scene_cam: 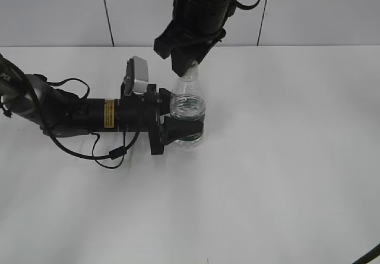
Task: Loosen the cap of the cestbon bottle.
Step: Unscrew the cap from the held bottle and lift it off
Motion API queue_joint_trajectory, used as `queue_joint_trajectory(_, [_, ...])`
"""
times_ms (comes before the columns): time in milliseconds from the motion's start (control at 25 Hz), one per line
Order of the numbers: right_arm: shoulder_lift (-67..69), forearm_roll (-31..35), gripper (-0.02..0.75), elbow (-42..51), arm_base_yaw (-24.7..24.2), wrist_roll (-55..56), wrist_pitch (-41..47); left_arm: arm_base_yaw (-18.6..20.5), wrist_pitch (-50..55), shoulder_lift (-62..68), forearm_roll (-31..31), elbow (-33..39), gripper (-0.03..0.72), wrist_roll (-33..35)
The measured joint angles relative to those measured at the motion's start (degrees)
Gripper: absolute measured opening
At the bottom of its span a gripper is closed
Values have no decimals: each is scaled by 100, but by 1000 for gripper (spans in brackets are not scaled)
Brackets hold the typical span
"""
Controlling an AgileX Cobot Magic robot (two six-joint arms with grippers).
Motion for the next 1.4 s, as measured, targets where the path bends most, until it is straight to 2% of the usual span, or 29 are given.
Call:
queue_joint_trajectory(120, [0,26,293,0,0,-1191,0,0,0,0,5,0,409,0])
queue_joint_trajectory(360, [0,42,293,0,0,-4886,11,0,0,0,12,0,409,0])
queue_joint_trajectory(520, [0,-6,293,0,0,-5665,3,0,2,0,1,0,409,0])
queue_joint_trajectory(800, [0,0,305,0,0,-5728,3,0,7,0,1,0,409,0])
queue_joint_trajectory(840, [0,0,328,0,0,-5681,3,0,7,0,1,0,409,0])
queue_joint_trajectory(960, [0,-40,473,0,0,-5443,3,0,-3,0,6,0,409,0])
queue_joint_trajectory(1040, [-46,-48,537,0,0,-5222,3,0,-3,0,6,0,409,0])
queue_joint_trajectory(1160, [-157,36,570,0,0,-4752,3,0,-3,0,6,0,409,0])
queue_joint_trajectory(1320, [-227,271,578,0,0,-3197,3,0,-3,0,6,0,409,0])
queue_joint_trajectory(1400, [-227,295,578,0,0,-1788,3,0,-3,0,6,0,409,0])
